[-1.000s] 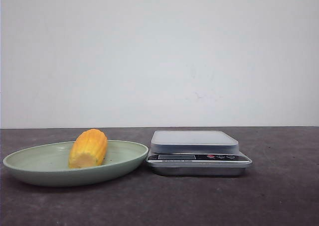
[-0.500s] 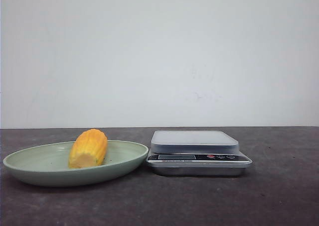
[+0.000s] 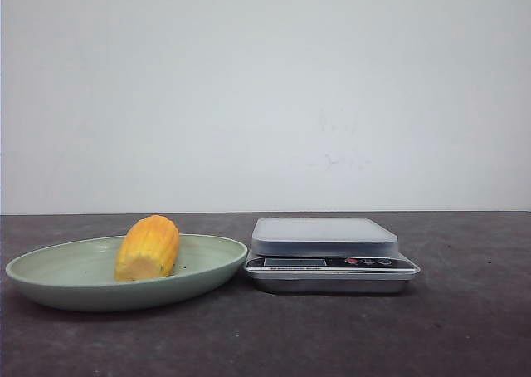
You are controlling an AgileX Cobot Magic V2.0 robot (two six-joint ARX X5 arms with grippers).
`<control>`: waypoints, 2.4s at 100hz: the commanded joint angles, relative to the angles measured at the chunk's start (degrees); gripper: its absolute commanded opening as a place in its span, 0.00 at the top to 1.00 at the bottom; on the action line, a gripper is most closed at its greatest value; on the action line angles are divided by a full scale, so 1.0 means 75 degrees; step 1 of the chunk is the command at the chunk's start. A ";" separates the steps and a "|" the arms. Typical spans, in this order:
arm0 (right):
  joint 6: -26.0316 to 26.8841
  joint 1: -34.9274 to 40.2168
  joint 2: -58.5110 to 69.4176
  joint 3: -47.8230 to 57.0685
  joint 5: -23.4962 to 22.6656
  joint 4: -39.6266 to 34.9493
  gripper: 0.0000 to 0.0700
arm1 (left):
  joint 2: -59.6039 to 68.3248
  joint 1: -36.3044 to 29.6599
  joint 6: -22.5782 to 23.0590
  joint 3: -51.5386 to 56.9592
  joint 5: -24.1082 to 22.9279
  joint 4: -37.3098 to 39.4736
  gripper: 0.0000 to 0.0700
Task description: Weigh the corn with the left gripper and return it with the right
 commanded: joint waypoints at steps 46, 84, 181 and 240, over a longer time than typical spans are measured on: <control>0.0047 0.0000 -0.0006 -0.0020 -0.0015 0.0064 0.98 | -0.1087 0.2486 0.0361 -0.8970 0.4747 1.1010 0.98; 0.0050 0.0000 -0.0006 -0.0020 0.0003 0.0064 0.98 | -0.3101 0.3418 -0.0076 -1.1176 0.3168 1.1479 0.98; 0.0050 0.0000 -0.0006 -0.0020 0.0015 0.0087 0.98 | -0.4555 0.4194 0.0796 -1.1844 0.1711 0.8746 0.98; 0.0050 0.0000 -0.0006 -0.0020 0.0015 0.0087 0.98 | -0.4552 0.4194 0.0799 -1.1844 0.1708 0.8746 0.98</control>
